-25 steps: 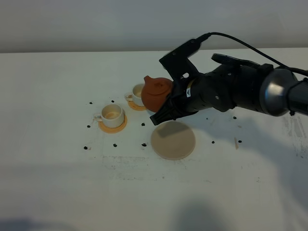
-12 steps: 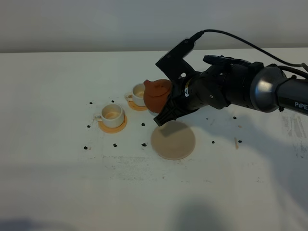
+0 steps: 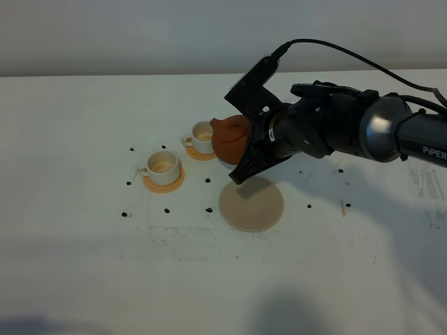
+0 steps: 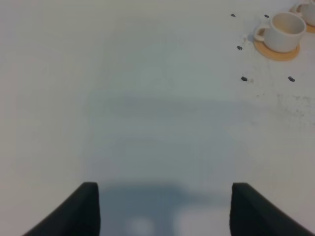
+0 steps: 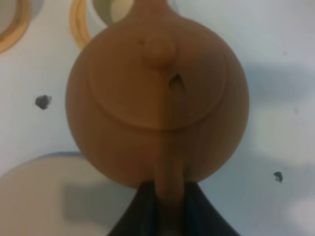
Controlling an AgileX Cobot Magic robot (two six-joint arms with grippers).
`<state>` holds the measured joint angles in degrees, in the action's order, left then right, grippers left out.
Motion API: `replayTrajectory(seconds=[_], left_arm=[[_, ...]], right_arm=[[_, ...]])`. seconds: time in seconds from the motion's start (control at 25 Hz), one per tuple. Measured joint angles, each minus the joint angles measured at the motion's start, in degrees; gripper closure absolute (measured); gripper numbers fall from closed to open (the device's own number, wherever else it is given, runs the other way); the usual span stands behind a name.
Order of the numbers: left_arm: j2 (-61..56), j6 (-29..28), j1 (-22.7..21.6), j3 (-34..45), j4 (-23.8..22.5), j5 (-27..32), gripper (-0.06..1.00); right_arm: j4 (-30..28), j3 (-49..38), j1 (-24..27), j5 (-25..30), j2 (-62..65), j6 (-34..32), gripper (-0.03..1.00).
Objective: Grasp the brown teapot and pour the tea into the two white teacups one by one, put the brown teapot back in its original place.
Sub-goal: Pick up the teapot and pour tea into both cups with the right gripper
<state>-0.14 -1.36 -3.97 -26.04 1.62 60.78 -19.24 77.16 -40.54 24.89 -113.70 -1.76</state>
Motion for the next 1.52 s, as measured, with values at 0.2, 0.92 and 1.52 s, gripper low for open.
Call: replayTrajectory(seconds=[0.2, 0.92, 1.52], left_arm=[[0.0, 0.0, 0.0, 0.0, 0.0, 0.0, 0.41], [0.0, 0.0, 0.0, 0.0, 0.0, 0.0, 0.41], [0.0, 0.0, 0.0, 0.0, 0.0, 0.0, 0.41]], right_arm=[[-1.1, 0.0, 0.0, 0.3, 0.0, 0.0, 0.87], [-6.3, 1.7, 0.3, 1.5, -0.8, 0.1, 0.87], [-8.8, 1.7, 0.3, 1.5, -0.8, 0.0, 0.87]])
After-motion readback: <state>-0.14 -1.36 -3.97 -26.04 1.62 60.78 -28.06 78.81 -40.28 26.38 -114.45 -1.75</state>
